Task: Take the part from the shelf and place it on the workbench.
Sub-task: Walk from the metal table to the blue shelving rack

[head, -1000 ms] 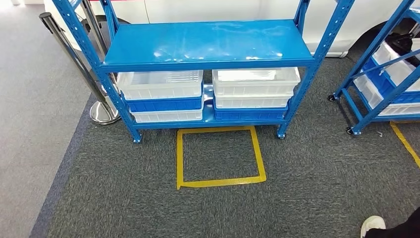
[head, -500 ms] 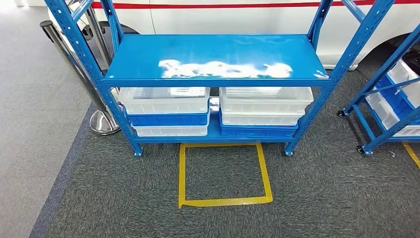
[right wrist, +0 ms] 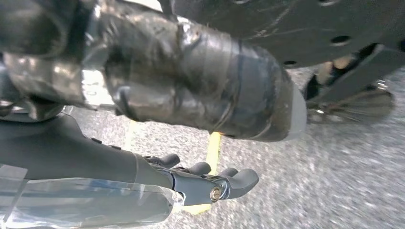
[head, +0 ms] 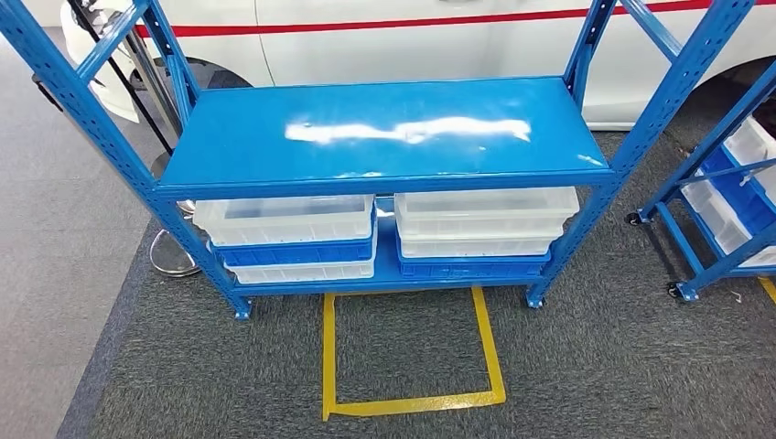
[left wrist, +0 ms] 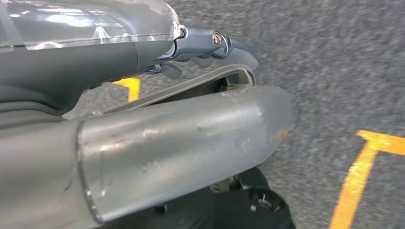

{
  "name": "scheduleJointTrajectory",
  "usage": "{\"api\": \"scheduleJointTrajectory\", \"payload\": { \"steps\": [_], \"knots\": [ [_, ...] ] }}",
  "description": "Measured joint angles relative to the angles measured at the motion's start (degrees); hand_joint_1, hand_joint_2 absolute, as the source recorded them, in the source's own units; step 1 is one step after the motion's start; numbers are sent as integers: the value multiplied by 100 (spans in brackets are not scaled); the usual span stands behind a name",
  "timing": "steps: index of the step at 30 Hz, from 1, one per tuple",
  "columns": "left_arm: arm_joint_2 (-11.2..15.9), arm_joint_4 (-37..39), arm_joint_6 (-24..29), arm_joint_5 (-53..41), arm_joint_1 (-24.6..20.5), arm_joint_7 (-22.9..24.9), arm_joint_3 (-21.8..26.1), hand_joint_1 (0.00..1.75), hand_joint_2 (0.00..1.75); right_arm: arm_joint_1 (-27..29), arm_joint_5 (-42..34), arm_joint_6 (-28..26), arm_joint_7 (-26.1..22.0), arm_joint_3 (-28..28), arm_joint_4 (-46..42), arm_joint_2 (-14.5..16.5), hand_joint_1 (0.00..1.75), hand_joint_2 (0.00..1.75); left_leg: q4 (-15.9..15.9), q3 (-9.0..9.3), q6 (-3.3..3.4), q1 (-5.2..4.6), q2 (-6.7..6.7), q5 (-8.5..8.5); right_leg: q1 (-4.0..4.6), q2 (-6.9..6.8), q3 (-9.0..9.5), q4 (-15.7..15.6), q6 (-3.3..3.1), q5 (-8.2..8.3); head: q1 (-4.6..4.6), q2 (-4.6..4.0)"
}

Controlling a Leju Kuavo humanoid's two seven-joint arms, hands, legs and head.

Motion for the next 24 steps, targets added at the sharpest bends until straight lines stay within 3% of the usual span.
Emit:
{"api": "scheduleJointTrajectory", "payload": {
  "steps": [1,2,5,6,7,9,10,11,12,14,15,17,19,21,22,24],
  "knots": [
    [-1,-1,14,-4,7,11,0,0,0,-12,5,1,3,-5,0,7,0,0,-162,-4,35,-22,-11,405,6,16,55,5,34,-76,2,-1],
    [-2,-1,23,-9,3,21,0,0,0,-27,12,1,0,-9,0,15,0,0,-229,2,59,-41,-23,628,7,32,91,1,73,-137,1,0],
    [-15,-2,30,-30,-43,30,-3,0,0,-64,28,-9,-21,-17,-5,21,0,0,-318,134,138,-26,-32,614,-9,25,191,-32,181,-275,-1,1],
    [-20,-2,30,-38,-54,31,-5,0,0,-72,11,-11,-20,-30,-7,21,0,0,-380,192,170,-10,-28,599,-11,4,146,91,207,-355,1,0],
    [-25,-2,30,-45,-62,32,-7,0,0,-79,-17,-13,-14,-47,-9,21,0,0,-431,254,199,6,-17,575,-16,-16,13,343,230,-470,2,-1],
    [-26,-2,30,-51,-66,35,-11,0,0,-80,-76,-8,2,-98,-9,21,0,0,-458,342,240,3,19,498,-30,-33,-472,1065,268,-693,3,0],
    [-29,-2,30,-53,-65,37,-13,0,0,-77,-104,-7,7,-127,-9,21,0,0,-458,388,245,3,39,449,-37,-37,-707,1343,287,-708,4,0],
    [-33,-2,30,-54,-62,38,-15,0,0,-73,-131,-6,8,-161,-9,21,0,0,-458,449,244,3,61,396,-42,-47,-863,1440,300,-596,3,0],
    [-39,-2,30,-55,-59,39,-17,0,0,-67,-156,-7,8,-194,-9,21,0,0,-458,525,239,4,87,338,-45,-69,-920,1327,305,-362,4,0],
    [-52,-2,30,-63,-43,39,-17,0,0,-53,-184,-28,15,-254,-9,21,0,0,-460,685,202,2,149,213,-33,-233,-820,726,280,223,5,1],
    [-57,-2,30,-70,-37,39,-18,0,0,-55,-186,-57,22,-278,-9,22,0,0,-451,743,168,-12,184,153,-5,-353,-745,442,251,399,7,1],
    [-60,-2,32,-90,-31,44,-20,0,0,-79,-166,-151,40,-311,-10,24,0,0,-447,789,99,-42,279,74,45,-485,-681,194,154,429,3,1],
    [-58,-2,34,-108,-53,53,-25,0,0,-98,-119,-232,58,-319,-13,29,0,0,-457,818,40,-56,373,24,44,-404,-663,120,70,385,-3,0],
    [-52,-3,32,-125,-70,60,-36,0,0,-87,-85,-272,86,-324,-13,37,0,0,-314,794,-23,-42,317,-110,19,-340,-620,73,14,378,-6,0],
    [-49,-4,30,-139,-73,62,-42,0,0,-84,-77,-281,98,-329,-13,41,0,0,-82,693,-52,-27,250,-247,6,-323,-596,54,-14,373,-6,0],
    [-39,-4,24,-171,-60,69,-48,0,0,-85,-69,-284,114,-339,-14,42,0,87,631,312,-92,-2,157,-557,6,-282,-571,45,-56,352,-8,0]
  ]
}}
